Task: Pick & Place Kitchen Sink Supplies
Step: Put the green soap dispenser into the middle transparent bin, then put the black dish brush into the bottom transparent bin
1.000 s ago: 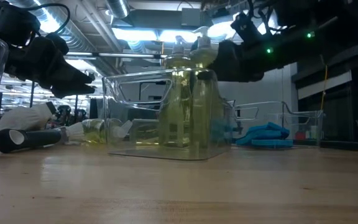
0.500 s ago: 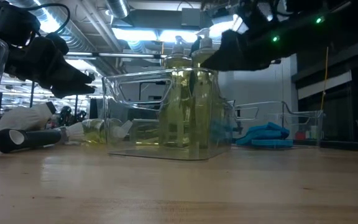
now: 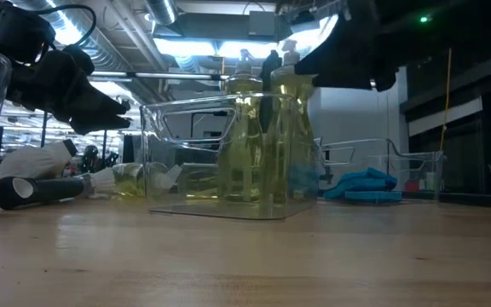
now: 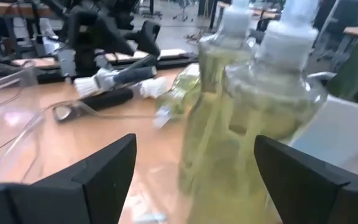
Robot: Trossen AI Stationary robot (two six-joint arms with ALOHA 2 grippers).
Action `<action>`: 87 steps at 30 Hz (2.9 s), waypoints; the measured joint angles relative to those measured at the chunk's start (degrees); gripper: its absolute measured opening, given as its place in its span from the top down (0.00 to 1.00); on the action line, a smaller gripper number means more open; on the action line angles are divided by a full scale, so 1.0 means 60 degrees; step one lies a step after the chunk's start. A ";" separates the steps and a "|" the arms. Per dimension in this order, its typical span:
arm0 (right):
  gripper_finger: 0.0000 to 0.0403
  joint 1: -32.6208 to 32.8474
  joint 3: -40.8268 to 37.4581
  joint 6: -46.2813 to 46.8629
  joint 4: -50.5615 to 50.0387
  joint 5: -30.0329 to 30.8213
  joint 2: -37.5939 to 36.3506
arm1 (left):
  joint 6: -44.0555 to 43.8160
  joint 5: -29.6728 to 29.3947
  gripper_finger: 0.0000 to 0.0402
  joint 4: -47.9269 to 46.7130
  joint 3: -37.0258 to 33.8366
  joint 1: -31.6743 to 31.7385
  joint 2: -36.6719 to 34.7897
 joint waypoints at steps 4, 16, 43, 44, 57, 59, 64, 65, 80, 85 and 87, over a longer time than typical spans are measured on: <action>0.20 0.0269 0.0000 0.0481 -0.0335 0.0000 0.0000 | -0.0001 0.0000 0.30 -0.0001 -0.0001 -0.0002 0.0002; 0.20 0.0828 0.1216 0.0227 -0.1752 -0.1000 0.0034 | 0.0001 0.0001 0.30 -0.0001 -0.0002 0.0000 0.0001; 0.20 0.1037 0.5109 0.0559 -0.8819 -0.1896 0.0798 | -0.0002 -0.0002 0.30 -0.0001 0.0000 0.0000 -0.0001; 0.20 0.1000 0.5251 0.1096 -0.9429 -0.1796 0.0798 | 0.0001 0.0001 0.30 0.0000 0.0001 0.0000 -0.0001; 0.20 0.0619 0.4770 0.2712 -1.0427 -0.2242 0.0860 | 0.0001 -0.0002 0.30 -0.0001 -0.0002 -0.0002 0.0001; 0.20 0.0619 0.4596 0.2165 -0.9742 -0.2301 0.0860 | -0.0003 -0.0002 0.30 0.0000 0.0000 -0.0001 -0.0001; 0.20 0.0601 0.4426 0.0886 -0.8207 -0.2938 0.1263 | 0.0000 0.0000 0.30 0.0000 0.0001 0.0000 0.0002; 0.21 0.0597 0.4452 0.0729 -0.8072 -0.3121 0.1415 | 0.0001 -0.0003 0.30 -0.0001 0.0000 0.0000 0.0002; 0.53 0.0564 0.4903 0.0435 -0.7802 -0.4161 0.2484 | 0.0001 -0.0001 0.30 -0.0001 -0.0001 -0.0002 -0.0001; 0.69 0.0519 0.4903 0.0456 -0.7500 -0.4428 0.2484 | -0.0001 -0.0003 0.30 0.0001 0.0000 0.0000 -0.0001; 0.75 0.0526 0.4903 0.0406 -0.7203 -0.4558 0.2484 | -0.0002 -0.0003 0.30 0.0001 -0.0001 -0.0004 0.0000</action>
